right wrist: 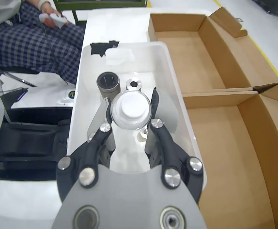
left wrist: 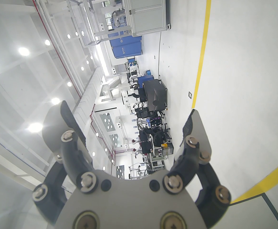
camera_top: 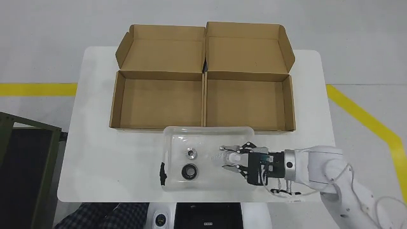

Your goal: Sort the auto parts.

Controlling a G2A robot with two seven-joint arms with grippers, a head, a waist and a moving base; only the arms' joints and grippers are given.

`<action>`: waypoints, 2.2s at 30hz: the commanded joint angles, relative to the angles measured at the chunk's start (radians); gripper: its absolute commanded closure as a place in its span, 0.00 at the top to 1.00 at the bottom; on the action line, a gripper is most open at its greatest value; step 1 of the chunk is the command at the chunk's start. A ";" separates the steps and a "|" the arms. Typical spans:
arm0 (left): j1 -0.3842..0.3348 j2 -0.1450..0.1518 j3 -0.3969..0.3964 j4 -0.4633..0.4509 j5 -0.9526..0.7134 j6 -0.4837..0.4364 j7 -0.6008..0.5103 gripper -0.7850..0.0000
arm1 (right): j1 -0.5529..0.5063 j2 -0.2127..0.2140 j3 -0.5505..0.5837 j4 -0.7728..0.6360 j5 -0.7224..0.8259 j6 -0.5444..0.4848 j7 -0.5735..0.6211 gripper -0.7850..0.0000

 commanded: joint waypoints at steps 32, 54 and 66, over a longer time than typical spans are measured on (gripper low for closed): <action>0.000 0.000 0.000 0.000 0.000 0.000 0.000 1.00 | 0.137 -0.047 0.049 0.170 0.368 0.355 -0.308 0.00; 0.000 0.000 0.000 0.000 0.000 0.000 0.000 1.00 | 0.209 -0.075 -0.042 0.227 0.208 0.446 -0.256 0.00; 0.000 0.000 0.000 0.000 0.000 0.000 0.000 1.00 | 0.316 -0.105 -0.166 0.338 0.086 0.534 -0.189 0.00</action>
